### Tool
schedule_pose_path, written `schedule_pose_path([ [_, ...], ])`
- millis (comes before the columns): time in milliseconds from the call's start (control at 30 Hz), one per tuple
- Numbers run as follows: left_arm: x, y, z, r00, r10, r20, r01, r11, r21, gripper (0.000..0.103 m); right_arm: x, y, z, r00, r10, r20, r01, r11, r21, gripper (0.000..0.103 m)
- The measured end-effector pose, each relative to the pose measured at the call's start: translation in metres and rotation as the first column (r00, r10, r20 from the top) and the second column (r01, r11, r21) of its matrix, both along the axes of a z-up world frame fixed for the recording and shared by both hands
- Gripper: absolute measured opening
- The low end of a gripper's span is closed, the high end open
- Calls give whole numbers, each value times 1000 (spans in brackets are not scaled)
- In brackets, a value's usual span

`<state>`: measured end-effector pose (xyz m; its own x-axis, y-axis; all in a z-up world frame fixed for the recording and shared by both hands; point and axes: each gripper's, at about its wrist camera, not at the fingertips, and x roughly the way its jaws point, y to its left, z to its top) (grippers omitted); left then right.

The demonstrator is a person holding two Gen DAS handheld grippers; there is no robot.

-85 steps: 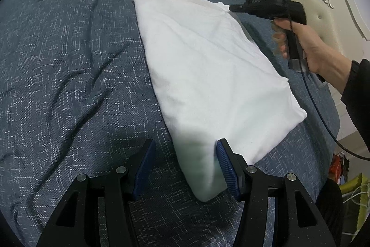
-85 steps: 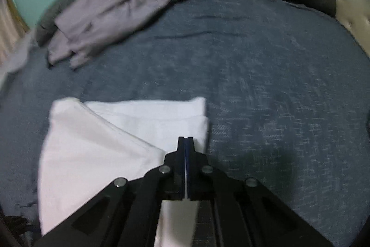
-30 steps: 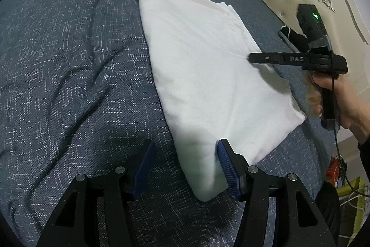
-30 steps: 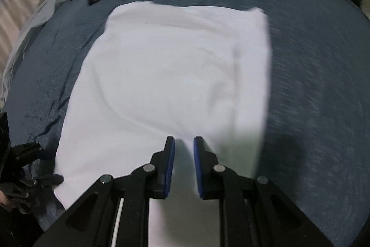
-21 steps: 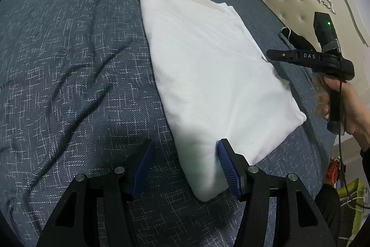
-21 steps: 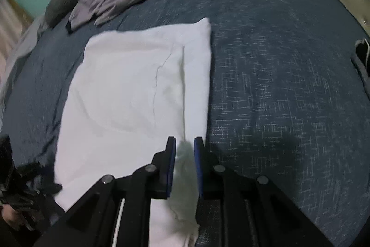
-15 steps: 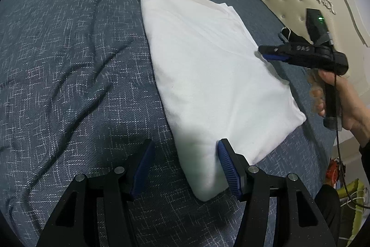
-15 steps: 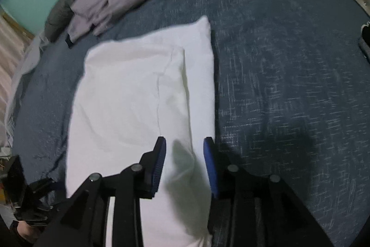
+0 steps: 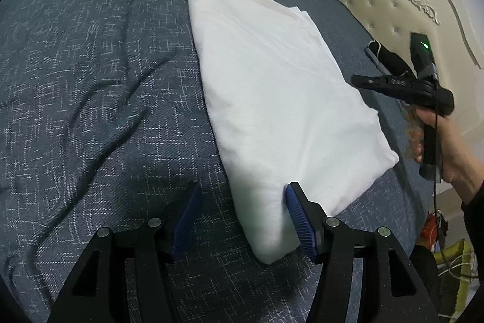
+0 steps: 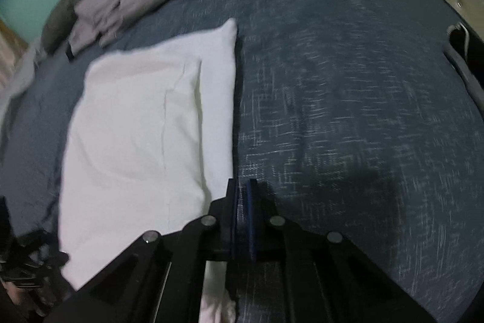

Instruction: Fold clothes

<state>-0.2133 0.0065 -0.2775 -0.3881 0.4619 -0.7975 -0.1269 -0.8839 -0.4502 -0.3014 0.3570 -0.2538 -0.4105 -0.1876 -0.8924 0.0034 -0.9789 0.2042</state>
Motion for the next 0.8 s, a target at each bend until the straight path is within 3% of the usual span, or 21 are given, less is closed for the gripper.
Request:
schedule_pose_path([
  [100,2,-10,5,999,40,-2,-40,999,14,63,17,7,10,1000,4,-10,-5,997,-79,7],
  [167,5,-19,5,997,77,7,-77,996,41,62,24,1,14,1000,15,-15,-17,995,-103,15],
  [233,7,-26,5,994,112,19,-113,991,74,62,34,0,15,1000,15,-10,-16,989,-148,36],
  [567,14,-15,-3,985,160,66,-168,975,148,63,86,7,-3,996,-1,84,26,957,-289,50],
  [800,16,-9,-10,980,160,114,-182,960,212,66,98,-2,-10,993,22,112,12,956,-294,51],
])
